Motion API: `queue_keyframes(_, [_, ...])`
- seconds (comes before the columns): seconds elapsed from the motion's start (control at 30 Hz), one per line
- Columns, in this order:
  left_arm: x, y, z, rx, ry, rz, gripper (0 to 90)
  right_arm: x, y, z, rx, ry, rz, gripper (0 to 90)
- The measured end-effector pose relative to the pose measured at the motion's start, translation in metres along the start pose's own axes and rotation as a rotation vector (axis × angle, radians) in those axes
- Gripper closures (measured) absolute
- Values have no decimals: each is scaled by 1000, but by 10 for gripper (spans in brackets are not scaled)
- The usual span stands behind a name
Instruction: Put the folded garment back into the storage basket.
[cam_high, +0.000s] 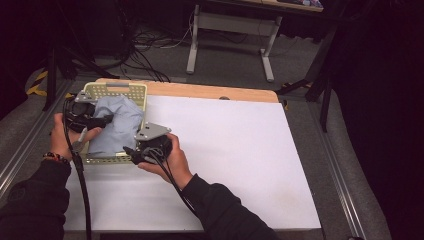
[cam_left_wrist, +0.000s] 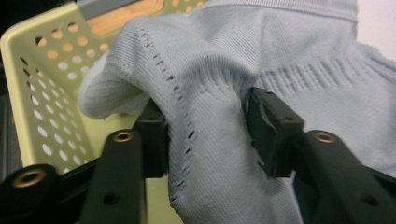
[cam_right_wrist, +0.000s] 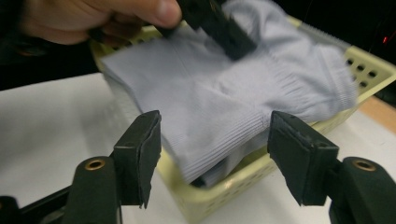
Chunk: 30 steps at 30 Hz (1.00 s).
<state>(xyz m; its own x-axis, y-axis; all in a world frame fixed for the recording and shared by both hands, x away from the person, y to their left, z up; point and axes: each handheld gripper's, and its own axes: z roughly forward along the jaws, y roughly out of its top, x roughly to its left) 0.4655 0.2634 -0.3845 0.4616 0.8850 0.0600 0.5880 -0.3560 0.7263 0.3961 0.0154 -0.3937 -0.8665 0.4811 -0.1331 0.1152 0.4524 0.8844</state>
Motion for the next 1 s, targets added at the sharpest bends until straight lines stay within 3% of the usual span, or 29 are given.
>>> queue_keyframes(0.07, [0, 0, 1, 13, 14, 1, 378, 2, -2, -14, -24, -7, -24, 344])
queue_keyframes(0.27, [-4, 2, 1, 12, 9, -15, 214, -2, -14, -53, -50, -32, -40, 334])
queue_keyframes(0.33, [-5, 3, 0, -1, -1, -10, 193, -1, -20, -69, -50, -69, -62, 331])
queue_keyframes(0.47, [-7, 6, -6, -34, 7, 12, 164, 2, -33, -96, -58, -81, -111, 327])
queue_keyframes(0.57, [-8, 11, -13, -92, -7, 9, 191, -2, -46, -117, -59, -89, -105, 323])
queue_keyframes(0.63, [-9, 13, -13, -108, -33, 37, 314, -5, -54, -128, -58, -105, -116, 323])
queue_keyframes(0.7, [-12, 18, -9, -76, -21, 88, 406, -7, -63, -139, -57, -135, -142, 323])
queue_keyframes(0.77, [-14, 22, -2, -49, -11, 109, 504, -12, -75, -153, -56, -157, -136, 323])
queue_keyframes(0.9, [-17, 28, 10, -45, 9, 92, 585, -18, -92, -169, -27, -188, -137, 323])
queue_keyframes(1.0, [-17, 30, 16, -68, 53, 54, 500, -21, -101, -188, -35, -199, -159, 314])
